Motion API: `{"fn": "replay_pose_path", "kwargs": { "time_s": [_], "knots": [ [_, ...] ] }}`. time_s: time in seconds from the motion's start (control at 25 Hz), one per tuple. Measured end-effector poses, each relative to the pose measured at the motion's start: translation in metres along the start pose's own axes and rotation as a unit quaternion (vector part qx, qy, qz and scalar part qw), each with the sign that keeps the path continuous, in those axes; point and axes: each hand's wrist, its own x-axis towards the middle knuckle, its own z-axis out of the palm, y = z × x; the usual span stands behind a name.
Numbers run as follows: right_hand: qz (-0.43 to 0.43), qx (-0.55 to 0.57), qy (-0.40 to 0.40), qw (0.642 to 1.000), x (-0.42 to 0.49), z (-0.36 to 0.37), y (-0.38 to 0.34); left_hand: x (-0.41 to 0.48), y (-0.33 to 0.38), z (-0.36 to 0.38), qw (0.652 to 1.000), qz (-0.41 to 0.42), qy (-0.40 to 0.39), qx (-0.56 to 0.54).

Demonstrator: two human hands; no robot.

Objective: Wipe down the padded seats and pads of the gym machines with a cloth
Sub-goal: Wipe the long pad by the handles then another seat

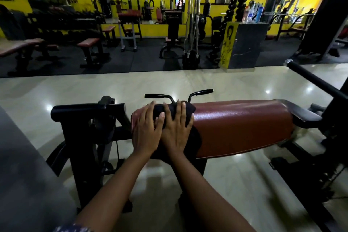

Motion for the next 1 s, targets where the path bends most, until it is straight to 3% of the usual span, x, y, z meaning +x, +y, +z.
{"fn": "replay_pose_path", "kwargs": {
  "time_s": [0.16,0.32,0.48,0.64,0.76,1.0],
  "knots": [
    [-0.043,-0.048,-0.011,0.998,0.012,0.005,0.031,0.028,-0.015,0.021,0.993,0.086,-0.024,0.081],
    [-0.019,-0.086,0.037,0.995,0.042,-0.019,0.099,0.029,-0.025,0.036,0.954,0.164,-0.011,0.25],
    [0.064,-0.079,0.038,0.994,0.041,-0.016,0.081,0.033,-0.026,0.04,0.947,0.174,-0.002,0.27],
    [-0.048,-0.061,-0.007,0.997,0.02,-0.004,0.041,0.032,-0.025,0.036,0.939,0.178,-0.019,0.293],
    [-0.119,-0.068,-0.016,0.99,0.034,-0.014,0.083,0.027,-0.014,0.041,0.95,0.186,-0.01,0.251],
    [-0.034,-0.08,0.024,0.996,0.07,-0.054,0.2,0.048,0.064,0.111,0.945,0.246,-0.064,0.204]
  ]
}}
